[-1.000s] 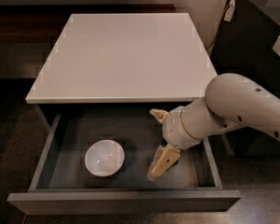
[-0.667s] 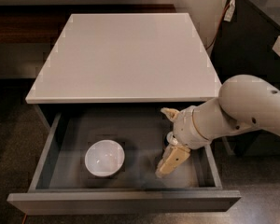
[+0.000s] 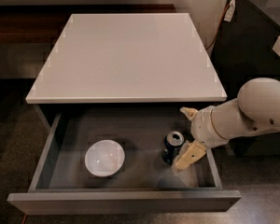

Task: Pick pepsi can from top drawer and place on counter

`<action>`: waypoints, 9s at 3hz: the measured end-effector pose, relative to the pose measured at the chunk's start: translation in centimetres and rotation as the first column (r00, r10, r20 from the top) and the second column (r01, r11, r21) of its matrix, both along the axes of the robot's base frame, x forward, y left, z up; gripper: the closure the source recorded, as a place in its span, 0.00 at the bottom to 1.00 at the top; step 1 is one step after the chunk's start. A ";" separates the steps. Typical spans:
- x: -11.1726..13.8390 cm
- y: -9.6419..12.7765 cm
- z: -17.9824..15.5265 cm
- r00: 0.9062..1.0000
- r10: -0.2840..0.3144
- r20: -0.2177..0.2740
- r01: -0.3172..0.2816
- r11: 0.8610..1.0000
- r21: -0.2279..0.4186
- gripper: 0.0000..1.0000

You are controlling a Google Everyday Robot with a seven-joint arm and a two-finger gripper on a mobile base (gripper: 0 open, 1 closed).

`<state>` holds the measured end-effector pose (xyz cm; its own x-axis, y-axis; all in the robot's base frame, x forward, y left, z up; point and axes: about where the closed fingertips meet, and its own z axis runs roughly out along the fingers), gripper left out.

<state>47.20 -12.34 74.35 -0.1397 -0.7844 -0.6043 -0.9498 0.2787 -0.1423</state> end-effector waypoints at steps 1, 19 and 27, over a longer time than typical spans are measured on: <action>1.0 -0.8 -1.4 1.000 -0.012 -0.022 0.012 1.000 -0.008 0.00; 9.2 10.1 19.9 0.919 0.340 0.199 -0.373 0.914 0.159 1.00; 18.6 12.5 16.6 0.936 0.352 -0.028 -0.342 0.922 0.182 0.00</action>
Offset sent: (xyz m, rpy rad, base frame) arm 0.0271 -0.0142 -0.0595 0.0283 0.0853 -0.0400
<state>65.80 0.19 90.99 0.0831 -0.6750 -0.7331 -0.9965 -0.0544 -0.0629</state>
